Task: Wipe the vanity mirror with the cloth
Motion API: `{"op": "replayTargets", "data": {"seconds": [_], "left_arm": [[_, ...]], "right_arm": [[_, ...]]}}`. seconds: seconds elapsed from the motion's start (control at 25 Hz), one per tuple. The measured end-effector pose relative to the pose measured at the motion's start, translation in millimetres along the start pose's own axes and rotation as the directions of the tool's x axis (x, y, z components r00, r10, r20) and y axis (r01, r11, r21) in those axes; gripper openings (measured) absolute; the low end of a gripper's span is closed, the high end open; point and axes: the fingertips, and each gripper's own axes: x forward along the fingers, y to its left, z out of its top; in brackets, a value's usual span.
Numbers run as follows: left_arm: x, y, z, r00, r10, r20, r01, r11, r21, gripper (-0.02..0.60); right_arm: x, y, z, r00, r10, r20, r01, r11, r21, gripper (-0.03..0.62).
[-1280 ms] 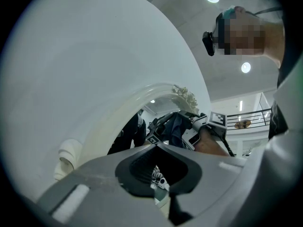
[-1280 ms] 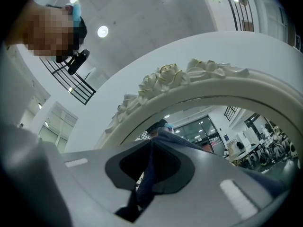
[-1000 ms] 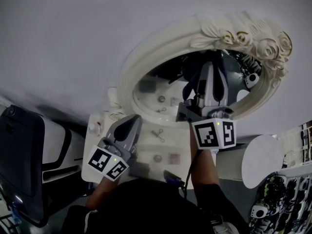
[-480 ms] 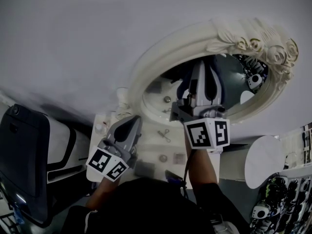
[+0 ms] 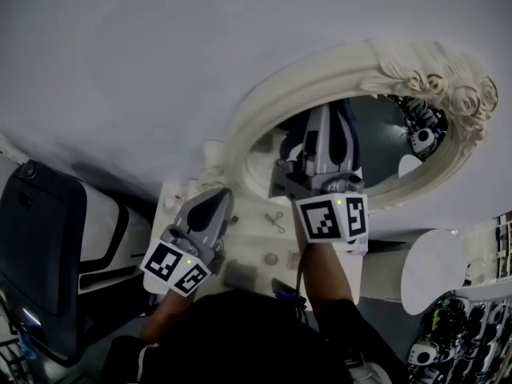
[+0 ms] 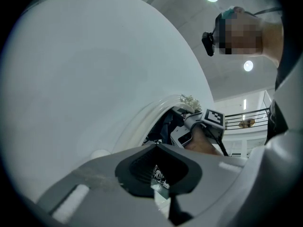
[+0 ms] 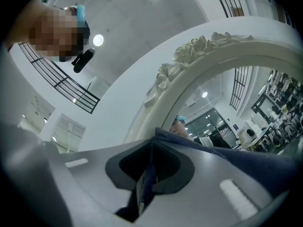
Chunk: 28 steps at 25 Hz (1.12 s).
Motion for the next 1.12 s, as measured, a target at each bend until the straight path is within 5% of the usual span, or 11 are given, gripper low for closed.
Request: {"op": "replayTargets", "data": {"seconds": [0.36,0.64,1.12], "left_arm": [[-1,-22,-2,1.0,0.005,0.003,-0.005,1.0,0.014,0.005],[-10,-41,2,0.999,0.034,0.013,-0.034,0.998,0.051,0.005],[20,-77,-29,1.0,-0.007,-0.03,0.008,0.999,0.031,0.005]], "right_arm": [[-4,0,2,0.993,0.115,0.0,-0.113,0.981,0.155,0.025],[-35,-3,19,0.992,0.107,0.06,-0.117,0.973,0.197,0.025],[-130,-81,49,0.996,-0.061,0.059,0.05,0.982,0.182,0.026]]}}
